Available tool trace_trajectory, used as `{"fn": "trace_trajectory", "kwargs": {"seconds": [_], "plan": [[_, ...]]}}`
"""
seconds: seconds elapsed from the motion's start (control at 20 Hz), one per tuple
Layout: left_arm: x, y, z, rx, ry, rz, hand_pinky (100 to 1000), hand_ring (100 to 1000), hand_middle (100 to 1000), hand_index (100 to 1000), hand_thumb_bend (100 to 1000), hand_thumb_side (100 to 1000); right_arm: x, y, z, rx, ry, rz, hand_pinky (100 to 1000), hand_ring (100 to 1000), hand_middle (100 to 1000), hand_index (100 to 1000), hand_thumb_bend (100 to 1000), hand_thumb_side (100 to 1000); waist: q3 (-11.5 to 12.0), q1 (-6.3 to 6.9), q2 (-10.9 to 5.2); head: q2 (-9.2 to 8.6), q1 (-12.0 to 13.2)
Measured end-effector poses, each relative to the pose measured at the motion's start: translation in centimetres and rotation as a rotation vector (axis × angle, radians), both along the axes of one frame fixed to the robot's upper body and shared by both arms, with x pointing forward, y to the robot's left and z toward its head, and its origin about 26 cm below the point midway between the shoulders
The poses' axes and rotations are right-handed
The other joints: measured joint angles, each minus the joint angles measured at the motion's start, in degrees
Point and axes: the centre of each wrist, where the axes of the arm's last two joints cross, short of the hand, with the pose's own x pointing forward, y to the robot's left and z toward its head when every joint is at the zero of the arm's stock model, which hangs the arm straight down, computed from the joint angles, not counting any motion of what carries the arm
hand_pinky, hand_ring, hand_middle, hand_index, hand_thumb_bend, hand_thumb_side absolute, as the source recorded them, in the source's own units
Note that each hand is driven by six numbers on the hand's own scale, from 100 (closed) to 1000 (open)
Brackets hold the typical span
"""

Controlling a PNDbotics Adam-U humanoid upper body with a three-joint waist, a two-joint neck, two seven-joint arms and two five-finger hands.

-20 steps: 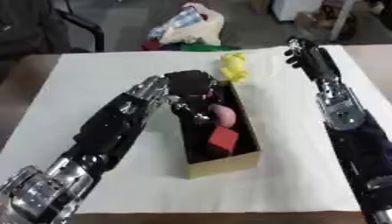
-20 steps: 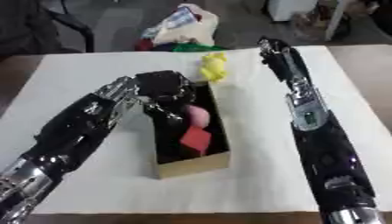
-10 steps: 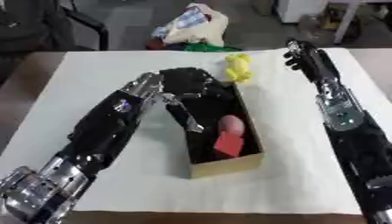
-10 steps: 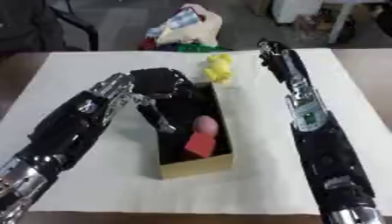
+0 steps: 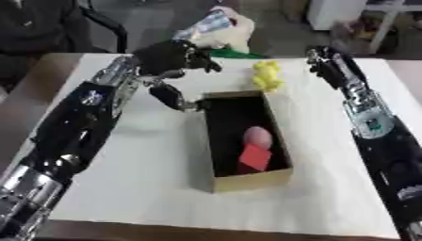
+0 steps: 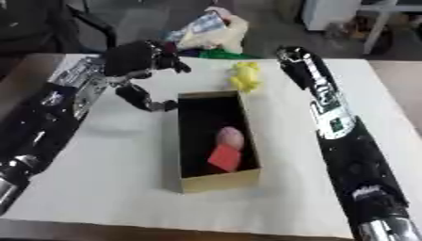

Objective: Pick up objects on the table and place them in the box.

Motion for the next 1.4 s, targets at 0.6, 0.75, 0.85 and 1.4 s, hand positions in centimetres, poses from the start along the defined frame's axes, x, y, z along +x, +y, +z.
{"fn": "trace_trajectory", "kwargs": {"seconds": [0.6, 0.75, 0.85, 1.4], "plan": [[-1.0, 0.2, 2.4, -0.118, 0.021, 0.026, 665, 584, 527, 821, 248, 739, 0.7, -3.9, 0.4, -0.229, 0.052, -0.204, 792, 770, 811, 985, 100, 680, 4.27, -1.62, 1.57, -2.53, -4.23], [-1.3, -0.1, 2.9, -0.139, 0.041, 0.023, 665, 582, 521, 818, 238, 747, 0.8, -4.2, 0.5, -0.289, 0.067, -0.262, 799, 777, 820, 986, 100, 686, 5.33, -1.92, 1.95, -2.94, -5.05], [-1.5, -0.3, 3.2, -0.149, 0.055, 0.018, 665, 582, 520, 819, 235, 756, 0.9, -4.2, 0.7, -0.323, 0.079, -0.295, 802, 781, 823, 986, 100, 687, 6.02, -2.02, 2.14, -3.18, -5.45], [-2.5, -1.4, 4.8, -0.179, 0.148, -0.022, 666, 579, 512, 818, 207, 777, 1.3, -3.1, 2.2, -0.448, 0.124, -0.359, 800, 781, 827, 986, 115, 734, 8.05, -2.38, 2.76, -3.34, -6.67]]}}
